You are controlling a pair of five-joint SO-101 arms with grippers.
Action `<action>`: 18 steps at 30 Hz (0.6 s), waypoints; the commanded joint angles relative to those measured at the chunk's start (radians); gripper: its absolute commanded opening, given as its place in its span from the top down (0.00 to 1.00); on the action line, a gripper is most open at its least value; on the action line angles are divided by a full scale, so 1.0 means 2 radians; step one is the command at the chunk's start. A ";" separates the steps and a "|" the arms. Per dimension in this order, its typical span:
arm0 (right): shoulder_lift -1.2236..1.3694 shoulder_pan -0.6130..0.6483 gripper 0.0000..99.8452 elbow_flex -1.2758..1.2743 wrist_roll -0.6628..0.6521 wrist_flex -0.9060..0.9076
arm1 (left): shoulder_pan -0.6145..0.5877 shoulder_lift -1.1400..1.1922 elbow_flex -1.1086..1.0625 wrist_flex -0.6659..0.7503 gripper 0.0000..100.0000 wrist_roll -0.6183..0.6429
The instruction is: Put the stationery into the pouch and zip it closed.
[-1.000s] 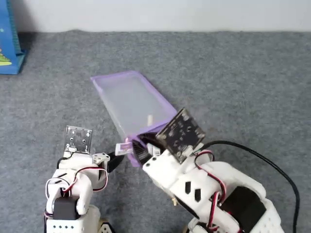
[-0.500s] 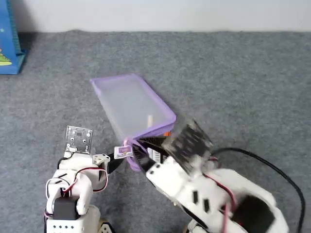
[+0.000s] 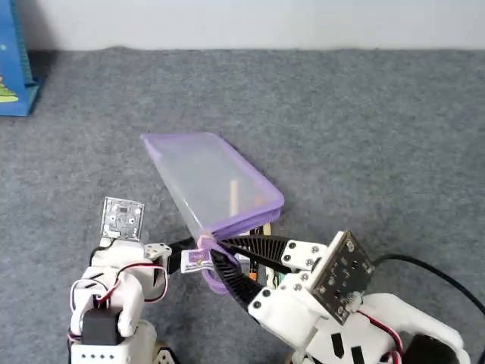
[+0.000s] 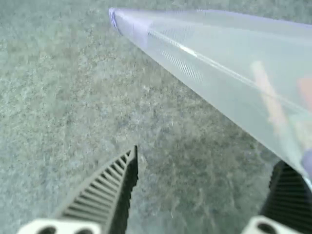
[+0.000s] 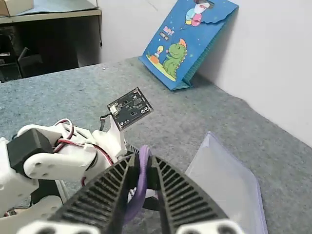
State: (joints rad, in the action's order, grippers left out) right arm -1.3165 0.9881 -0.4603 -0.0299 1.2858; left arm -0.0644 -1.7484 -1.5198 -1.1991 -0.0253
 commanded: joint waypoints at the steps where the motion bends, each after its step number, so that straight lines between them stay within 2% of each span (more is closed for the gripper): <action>1: -0.003 0.005 0.99 0.015 -0.001 -0.003 | 0.000 -0.005 0.057 -0.043 0.60 0.002; 6: -0.005 0.004 0.99 -0.020 -0.024 -0.035 | 0.004 -0.005 0.098 -0.085 0.60 0.002; 14: -0.003 -0.032 0.99 -0.035 -0.022 -0.060 | 0.005 -0.005 0.116 -0.093 0.60 0.002; 18: -0.003 -0.033 0.99 -0.035 -0.021 -0.061 | 0.053 -0.005 0.115 -0.095 0.60 0.002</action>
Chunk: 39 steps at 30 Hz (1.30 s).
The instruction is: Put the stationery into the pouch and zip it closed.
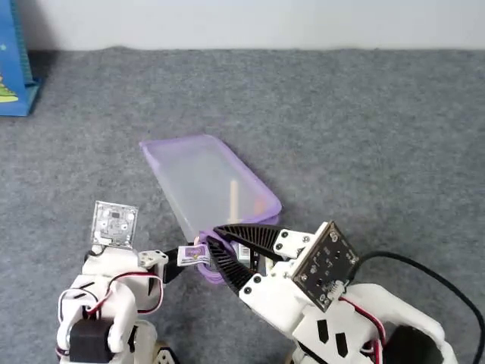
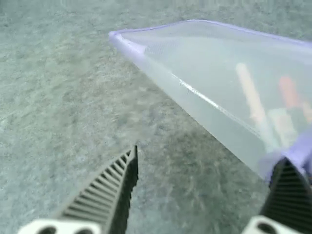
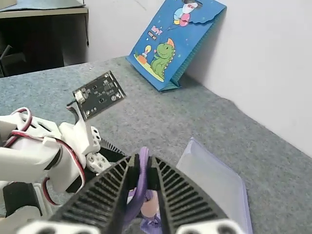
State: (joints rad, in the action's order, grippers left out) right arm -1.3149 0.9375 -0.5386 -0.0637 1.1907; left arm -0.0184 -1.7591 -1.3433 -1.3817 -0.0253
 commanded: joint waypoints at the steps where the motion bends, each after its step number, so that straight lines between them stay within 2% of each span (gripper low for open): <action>1: -0.003 -0.008 0.99 0.004 -0.005 -0.015 | 0.041 0.001 0.027 -0.004 0.60 0.002; 5: -0.003 -0.009 0.99 -0.003 -0.007 -0.026 | 0.067 0.001 0.027 -0.003 0.60 0.002; 12: -0.009 -0.019 0.99 -0.013 -0.005 -0.031 | 0.067 0.001 0.018 0.002 0.60 0.001; 16: -0.009 -0.019 0.99 -0.011 -0.005 -0.030 | 0.065 0.001 -0.022 0.033 0.60 0.000; 21: -0.009 -0.019 0.99 -0.011 -0.005 -0.028 | 0.012 0.001 -0.027 0.047 0.60 0.000; 24: -0.009 -0.019 0.99 -0.011 -0.005 -0.026 | -0.001 0.001 -0.029 0.045 0.60 0.000; 35: -0.010 -0.019 0.99 -0.011 -0.005 -0.024 | -0.002 0.001 -0.051 0.046 0.60 -0.005; 39: -0.010 -0.019 0.99 -0.011 -0.005 -0.023 | 0.001 0.001 -0.052 0.047 0.67 -0.024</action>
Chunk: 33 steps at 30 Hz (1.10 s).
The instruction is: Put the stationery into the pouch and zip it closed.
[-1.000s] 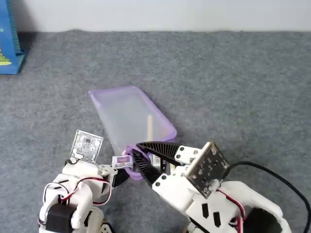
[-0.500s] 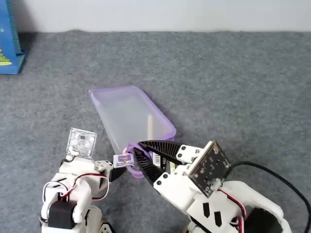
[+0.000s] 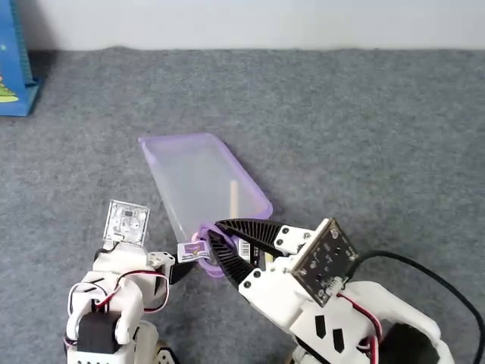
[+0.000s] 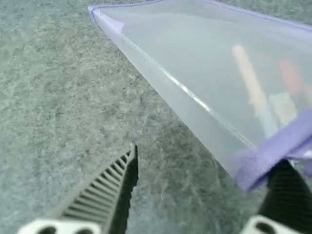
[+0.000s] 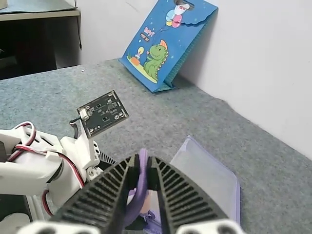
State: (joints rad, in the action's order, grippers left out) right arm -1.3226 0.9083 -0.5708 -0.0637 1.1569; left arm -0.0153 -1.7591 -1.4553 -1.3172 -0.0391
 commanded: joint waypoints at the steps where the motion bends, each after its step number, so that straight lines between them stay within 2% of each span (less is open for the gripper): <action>1: -0.006 -0.004 0.99 0.005 -0.005 -0.006 | 0.000 0.001 0.004 0.018 0.69 -0.018; 5: -0.006 -0.004 0.99 0.005 -0.005 -0.004 | 0.000 0.001 0.001 0.038 0.76 -0.017; 13: -0.006 -0.004 0.99 0.005 -0.006 0.003 | 0.001 0.001 0.001 0.039 0.82 -0.017; 21: -0.006 -0.007 0.99 0.005 -0.007 0.018 | 0.000 0.001 0.001 0.052 0.99 -0.017; 26: -0.006 -0.050 0.99 0.005 -0.007 0.023 | 0.000 0.001 0.002 0.049 0.99 -0.017; 33: -0.006 -0.056 0.99 0.005 -0.008 0.027 | -0.001 0.002 0.001 0.048 0.99 -0.016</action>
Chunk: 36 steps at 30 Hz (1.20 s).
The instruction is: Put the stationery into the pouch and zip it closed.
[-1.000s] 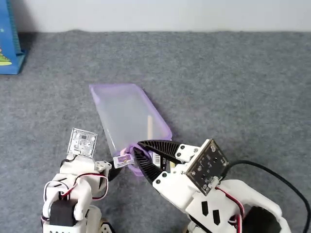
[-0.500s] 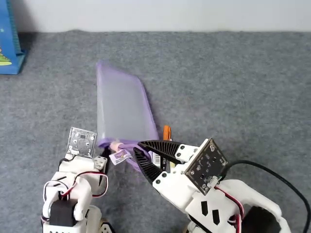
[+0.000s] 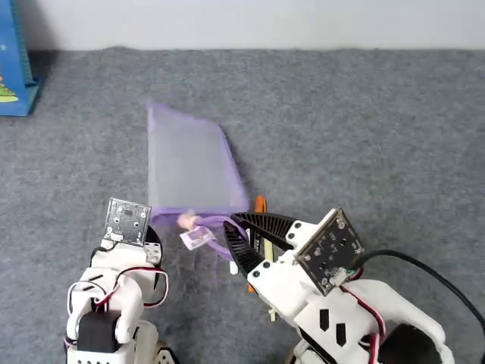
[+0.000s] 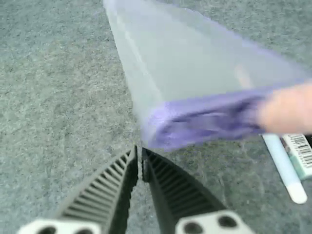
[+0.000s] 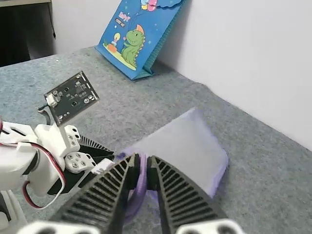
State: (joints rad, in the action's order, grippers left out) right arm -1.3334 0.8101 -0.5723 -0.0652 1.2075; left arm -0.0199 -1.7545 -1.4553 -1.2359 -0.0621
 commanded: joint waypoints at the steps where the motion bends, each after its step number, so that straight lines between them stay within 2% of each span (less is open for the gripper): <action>1: 0.000 -0.007 0.99 0.005 -0.007 0.002 | 0.000 -0.001 0.001 0.008 0.99 -0.005; 9: -0.019 -0.069 0.99 0.005 -0.007 0.013 | -0.001 -0.001 -0.006 0.008 0.99 -0.003; 12: -0.032 -0.066 0.99 0.005 -0.007 0.008 | 0.003 -0.001 -0.006 0.009 0.99 -0.004; 16: -0.033 -0.020 0.99 0.006 -0.007 -0.008 | 0.004 -0.001 -0.001 0.012 0.97 -0.005; 18: -0.033 -0.004 0.99 0.006 -0.007 -0.027 | 0.002 -0.001 0.012 0.005 0.90 -0.003; 22: -0.035 0.007 0.99 0.006 -0.007 -0.066 | -0.001 -0.001 0.057 -0.037 0.70 0.019; 24: -0.033 0.007 0.99 0.006 -0.007 -0.076 | 0.003 -0.001 0.082 -0.055 0.65 0.039; 28: -0.033 0.007 0.99 0.007 -0.007 -0.099 | 0.008 -0.001 0.102 -0.053 0.65 0.039; 33: -0.033 0.030 0.99 0.007 -0.007 -0.112 | 0.074 -0.001 0.100 -0.048 0.65 0.041; 36: -0.033 0.044 0.99 0.007 -0.007 -0.109 | 0.084 -0.001 0.101 -0.043 0.67 0.051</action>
State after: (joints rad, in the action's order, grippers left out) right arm -1.4070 0.8730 -0.5708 -0.0683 1.0111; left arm 0.1212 -1.7591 -1.3065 -1.3464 0.0130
